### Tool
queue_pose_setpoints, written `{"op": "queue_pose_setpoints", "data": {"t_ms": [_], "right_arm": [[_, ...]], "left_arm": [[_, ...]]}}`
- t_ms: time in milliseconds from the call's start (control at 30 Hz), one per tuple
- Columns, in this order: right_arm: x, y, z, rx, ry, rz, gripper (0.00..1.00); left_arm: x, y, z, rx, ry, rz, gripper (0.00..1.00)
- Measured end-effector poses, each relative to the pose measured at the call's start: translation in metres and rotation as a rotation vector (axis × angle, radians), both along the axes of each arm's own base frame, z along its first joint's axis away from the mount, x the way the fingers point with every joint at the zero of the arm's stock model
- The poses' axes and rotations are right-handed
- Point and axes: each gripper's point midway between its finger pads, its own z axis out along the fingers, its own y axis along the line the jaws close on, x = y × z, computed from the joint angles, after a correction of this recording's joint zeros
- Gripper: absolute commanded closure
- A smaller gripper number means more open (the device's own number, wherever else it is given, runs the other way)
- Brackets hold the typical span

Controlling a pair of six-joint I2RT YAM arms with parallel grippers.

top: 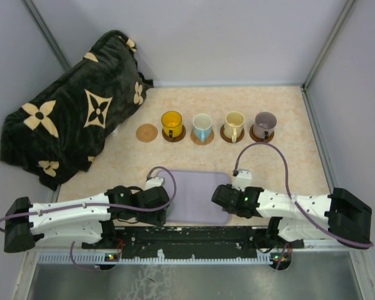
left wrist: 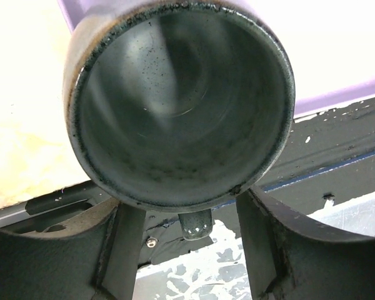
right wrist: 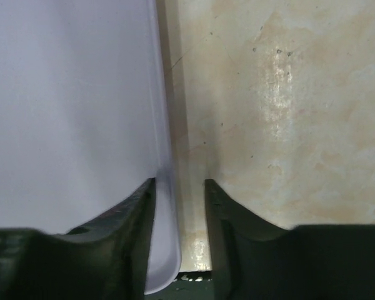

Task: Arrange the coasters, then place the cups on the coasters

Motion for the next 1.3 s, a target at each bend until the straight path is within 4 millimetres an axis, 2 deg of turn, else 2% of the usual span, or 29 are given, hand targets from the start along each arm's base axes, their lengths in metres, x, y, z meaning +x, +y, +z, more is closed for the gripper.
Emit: {"op": "queue_pose_setpoints", "data": {"t_ms": [67,133,533,700,867,1100,1300], "right_arm": [[0.000,-0.001,0.000,-0.004,0.001,0.000,0.45],[-0.001,-0.002,-0.001,-0.009,0.004,0.001,0.43],[-0.001,-0.003,-0.001,-0.012,0.004,-0.001,0.40],[0.000,-0.003,-0.001,-0.012,0.001,-0.005,0.39],[0.000,-0.004,0.000,-0.016,-0.004,-0.009,0.39],[0.003,-0.010,0.002,-0.032,-0.026,-0.029,0.40],[0.008,-0.014,0.006,-0.045,-0.058,-0.029,0.40]], "left_arm": [[0.000,0.000,-0.002,0.003,0.000,0.000,0.46],[0.000,0.001,-0.003,0.009,-0.002,0.004,0.52],[0.002,-0.001,-0.006,0.015,-0.039,0.008,0.81],[0.008,-0.003,-0.005,0.034,-0.082,0.005,0.84],[0.022,-0.004,0.003,0.057,-0.157,0.023,0.84],[0.055,-0.019,0.041,0.021,-0.325,0.083,0.82],[0.088,-0.012,0.066,0.030,-0.467,0.180,0.82]]}}
